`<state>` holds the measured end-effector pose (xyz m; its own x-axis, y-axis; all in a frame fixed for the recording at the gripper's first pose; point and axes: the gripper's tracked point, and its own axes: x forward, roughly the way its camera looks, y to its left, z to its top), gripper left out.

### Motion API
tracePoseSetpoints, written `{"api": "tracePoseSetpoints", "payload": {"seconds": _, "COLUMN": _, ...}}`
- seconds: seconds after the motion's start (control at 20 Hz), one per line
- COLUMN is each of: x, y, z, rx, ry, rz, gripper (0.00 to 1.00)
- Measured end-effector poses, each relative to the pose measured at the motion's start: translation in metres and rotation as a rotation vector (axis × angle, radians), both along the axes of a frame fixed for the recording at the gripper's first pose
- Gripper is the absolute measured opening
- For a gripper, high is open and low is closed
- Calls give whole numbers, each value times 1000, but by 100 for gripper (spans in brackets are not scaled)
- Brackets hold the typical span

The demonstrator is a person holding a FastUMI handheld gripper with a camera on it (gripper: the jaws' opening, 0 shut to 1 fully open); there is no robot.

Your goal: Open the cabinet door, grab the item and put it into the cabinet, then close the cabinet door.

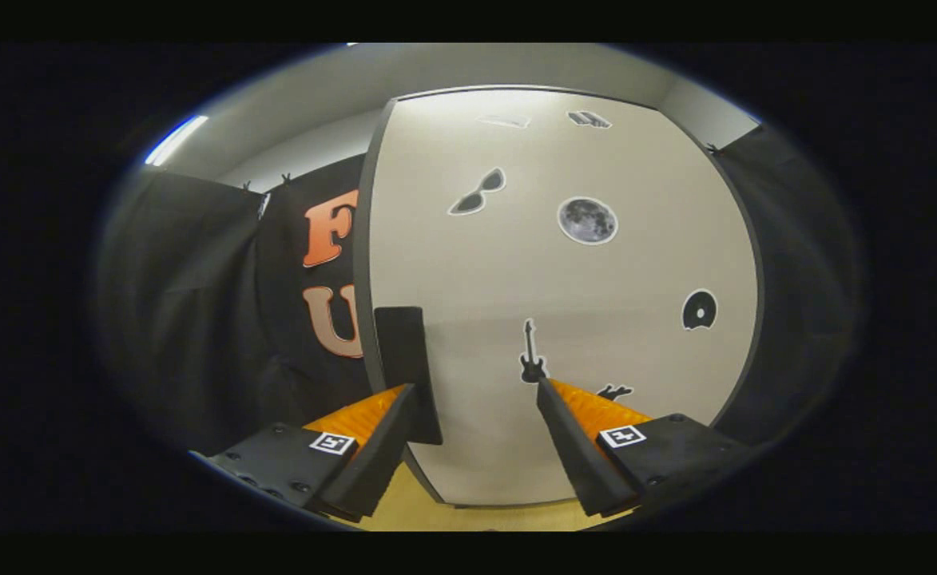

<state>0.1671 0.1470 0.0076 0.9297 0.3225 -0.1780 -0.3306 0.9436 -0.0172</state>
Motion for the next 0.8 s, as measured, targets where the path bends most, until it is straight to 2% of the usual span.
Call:
{"api": "tracePoseSetpoints", "payload": {"seconds": 0.35, "x": -43, "y": -42, "z": 11, "rx": 15, "ry": 1, "rz": 0, "gripper": 96}}
{"api": "tracePoseSetpoints", "payload": {"seconds": 0.8, "x": -94, "y": -162, "z": 36, "rx": -2, "ry": -16, "rz": -96, "gripper": 96}}
